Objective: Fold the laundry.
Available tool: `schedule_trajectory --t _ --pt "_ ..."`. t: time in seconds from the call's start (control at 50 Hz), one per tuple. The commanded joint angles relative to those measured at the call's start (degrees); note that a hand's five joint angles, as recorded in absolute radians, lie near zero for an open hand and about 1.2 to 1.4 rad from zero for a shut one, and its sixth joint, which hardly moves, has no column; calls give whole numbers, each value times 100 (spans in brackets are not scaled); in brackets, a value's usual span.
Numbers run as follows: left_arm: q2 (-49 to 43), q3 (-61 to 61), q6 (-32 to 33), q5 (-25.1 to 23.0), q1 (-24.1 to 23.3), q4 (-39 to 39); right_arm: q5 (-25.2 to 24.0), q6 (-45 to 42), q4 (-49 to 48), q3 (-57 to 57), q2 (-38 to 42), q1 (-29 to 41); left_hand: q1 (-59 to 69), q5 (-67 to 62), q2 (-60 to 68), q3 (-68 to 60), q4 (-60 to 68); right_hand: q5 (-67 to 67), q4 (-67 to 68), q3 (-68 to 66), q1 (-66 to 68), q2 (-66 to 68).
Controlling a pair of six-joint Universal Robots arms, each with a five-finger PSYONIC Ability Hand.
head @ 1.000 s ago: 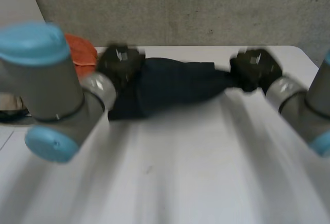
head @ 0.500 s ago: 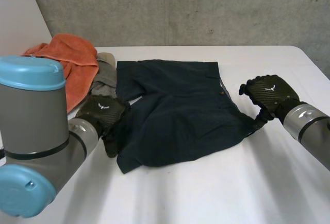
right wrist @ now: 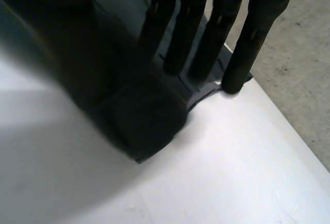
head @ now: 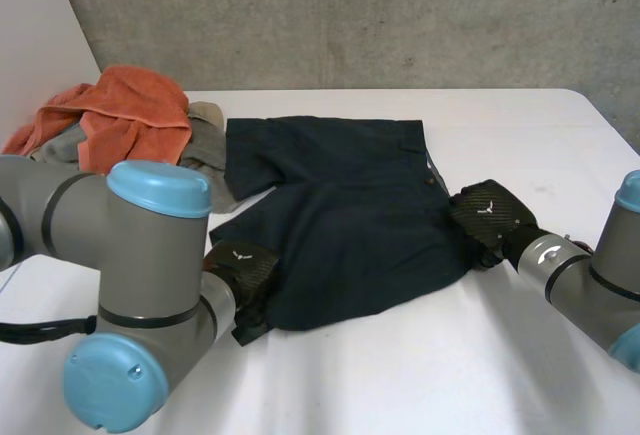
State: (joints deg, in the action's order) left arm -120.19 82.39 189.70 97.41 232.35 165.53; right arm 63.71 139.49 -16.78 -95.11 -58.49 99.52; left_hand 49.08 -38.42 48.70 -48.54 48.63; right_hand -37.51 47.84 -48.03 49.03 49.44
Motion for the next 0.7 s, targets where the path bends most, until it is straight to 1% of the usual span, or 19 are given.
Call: schedule_trajectory --t 0.02,0.1,0.12,0.18,0.2,0.26,0.28,0.32,0.34,0.36,0.42,0.5,0.54,0.58,0.64,0.7 --pt "-84 -136 234 375 12 190 63 535 -265 124 57 -20 3092 -3158 3130 -3146 3137 -3249 3216 -3197 3097 3056" --pt "240 13 427 279 12 93 62 501 183 -34 -311 -38 3092 -3158 3130 -3146 3137 -3249 3216 -3197 3097 3056" --pt "433 127 541 174 21 15 71 292 584 -95 -625 -73 3092 -3158 3130 -3146 3137 -3249 3216 -3197 3097 3056" --pt "776 303 822 -37 -6 -152 80 -288 1499 -183 -1101 -178 3092 -3158 3130 -3146 3137 -3249 3216 -3197 3097 3056" --pt "951 425 1084 -168 -23 -336 115 -795 2285 -236 -1347 -344 3092 -3158 3130 -3146 3137 -3249 3216 -3197 3097 3056" --pt "1120 619 1551 -328 -6 -697 264 -1632 3634 -324 -1560 -661 3092 -3158 3130 -3146 3137 -3249 3216 -3197 3097 3056" --pt "1172 724 1857 -432 12 -924 360 -2122 4447 -385 -1656 -845 3092 -3158 3130 -3146 3137 -3249 3216 -3197 3097 3056" --pt "1199 804 2087 -512 47 -1110 387 -2556 5094 -429 -1735 -917 3092 -3158 3130 -3146 3137 -3249 3216 -3197 3097 3056" --pt "1199 831 2193 -539 56 -1189 387 -2688 5228 -447 -1771 -917 3092 -3158 3130 -3146 3137 -3249 3216 -3197 3097 3056" --pt "1190 866 2368 -582 47 -1320 414 -2707 5255 -499 -1788 -839 3092 -3158 3130 -3146 3137 -3249 3216 -3197 3097 3056" --pt "1173 849 2554 -601 21 -1453 449 -2506 5168 -526 -1806 -636 3092 -3158 3130 -3146 3137 -3249 3216 -3197 3097 3056" --pt "962 700 2633 -452 47 -1436 449 -2163 5001 -491 -1815 -478 3092 -3158 3130 -3146 3137 -3249 3216 -3197 3097 3056" --pt "804 393 2669 -285 82 -1357 388 -1961 4755 -368 -1780 -451 3092 -3158 3130 -3146 3137 -3249 3216 -3197 3097 3056" --pt "664 120 2695 -170 117 -1270 352 -1786 4483 -263 -1719 -425 3092 -3158 3130 -3146 3137 -3249 3216 -3197 3097 3056" --pt "321 -565 2677 -91 161 -936 422 -1250 3842 132 -1552 -302 3092 -3158 3130 -3146 3137 -3249 3216 -3197 3097 3056" --pt "-144 -1434 2721 -82 223 -418 668 -547 3191 685 -1253 -126 3092 -3158 3130 -3146 3137 -3249 3216 -3197 3097 3056"
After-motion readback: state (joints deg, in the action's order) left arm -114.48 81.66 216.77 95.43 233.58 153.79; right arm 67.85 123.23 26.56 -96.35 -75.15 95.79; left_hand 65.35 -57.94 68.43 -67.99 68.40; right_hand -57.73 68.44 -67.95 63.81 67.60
